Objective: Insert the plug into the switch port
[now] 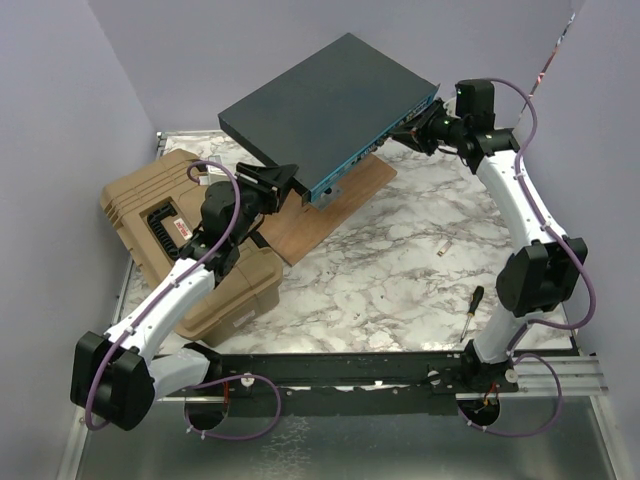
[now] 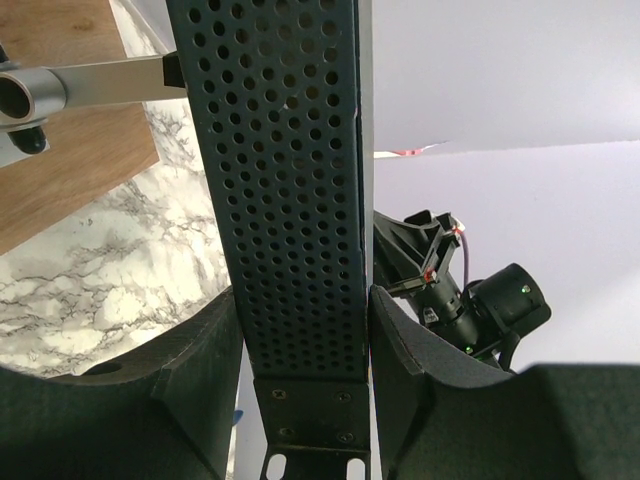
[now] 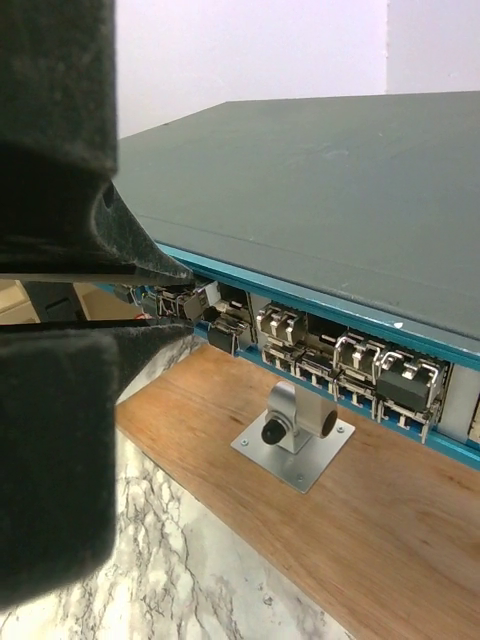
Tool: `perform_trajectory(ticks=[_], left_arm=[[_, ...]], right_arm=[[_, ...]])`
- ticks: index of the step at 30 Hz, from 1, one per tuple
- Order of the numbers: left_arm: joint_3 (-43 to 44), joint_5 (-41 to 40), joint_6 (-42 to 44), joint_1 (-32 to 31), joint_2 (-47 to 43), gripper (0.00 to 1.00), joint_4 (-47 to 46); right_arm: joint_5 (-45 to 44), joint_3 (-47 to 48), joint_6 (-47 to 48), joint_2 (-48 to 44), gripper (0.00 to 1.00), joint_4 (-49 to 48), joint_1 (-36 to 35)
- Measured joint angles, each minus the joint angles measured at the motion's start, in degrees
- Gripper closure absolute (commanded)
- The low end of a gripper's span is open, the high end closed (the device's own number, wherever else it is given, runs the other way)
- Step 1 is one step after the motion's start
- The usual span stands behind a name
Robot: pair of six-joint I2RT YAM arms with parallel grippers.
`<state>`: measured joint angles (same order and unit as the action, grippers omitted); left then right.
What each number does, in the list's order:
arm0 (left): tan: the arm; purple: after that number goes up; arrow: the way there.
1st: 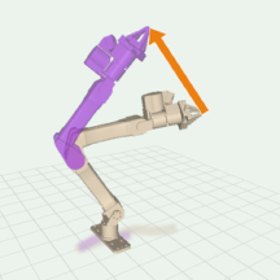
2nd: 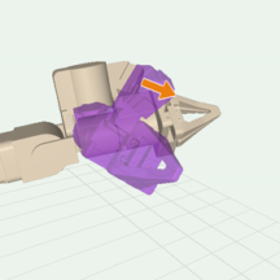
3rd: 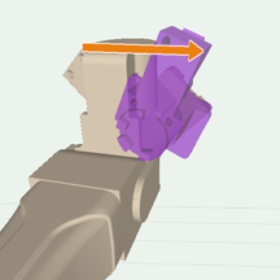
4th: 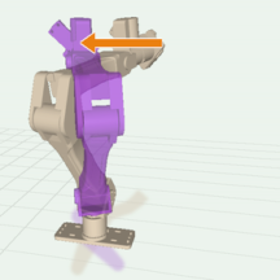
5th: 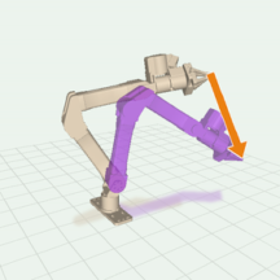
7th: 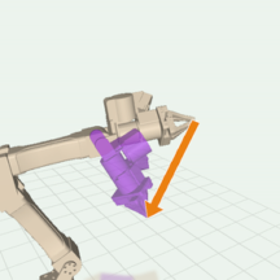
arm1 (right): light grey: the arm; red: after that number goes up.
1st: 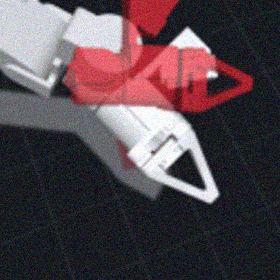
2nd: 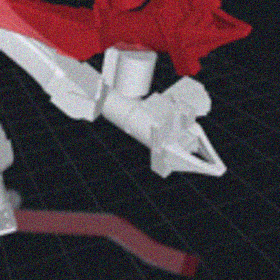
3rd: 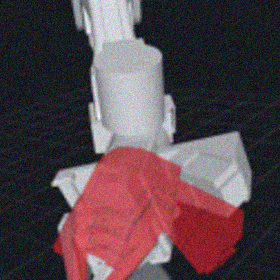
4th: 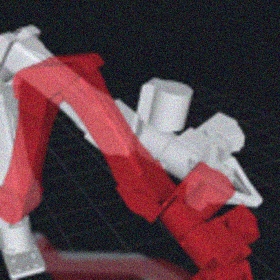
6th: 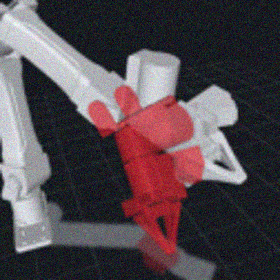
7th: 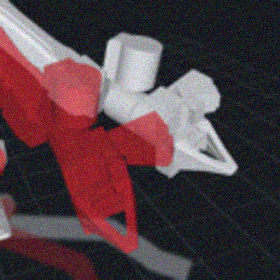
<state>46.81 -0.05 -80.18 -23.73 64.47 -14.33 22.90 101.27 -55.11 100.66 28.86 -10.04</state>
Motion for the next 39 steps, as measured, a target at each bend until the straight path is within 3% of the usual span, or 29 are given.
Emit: perform_trajectory(ticks=[6,19,24,31,39], left_arm=[[-0.4,-0.7,0.3,0.0,-0.7,1.00,0.2],[-0.4,-0.9,0.8,-0.2,-0.7,1.00,0.3],[-0.4,-0.9,0.9,-0.2,-0.7,1.00,0.3],[-0.4,-0.9,1.0,-0.2,-0.7,1.00,0.3],[-0.4,-0.9,1.2,-0.2,-0.7,1.00,0.3]], right_arm=[[-0.9,-0.5,2.8,-0.6,0.68,-1.0,-0.1],[2.2,-7.9,8.1,-5.1,0.69,-12.7,1.5],[4.2,-14.0,14.7,-7.8,0.77,-18.2,2.9],[7.7,-19.1,26.8,-10.5,0.99,-22.6,4.8],[12.2,-19.1,31.0,-10.4,0.99,-25.9,4.7]])
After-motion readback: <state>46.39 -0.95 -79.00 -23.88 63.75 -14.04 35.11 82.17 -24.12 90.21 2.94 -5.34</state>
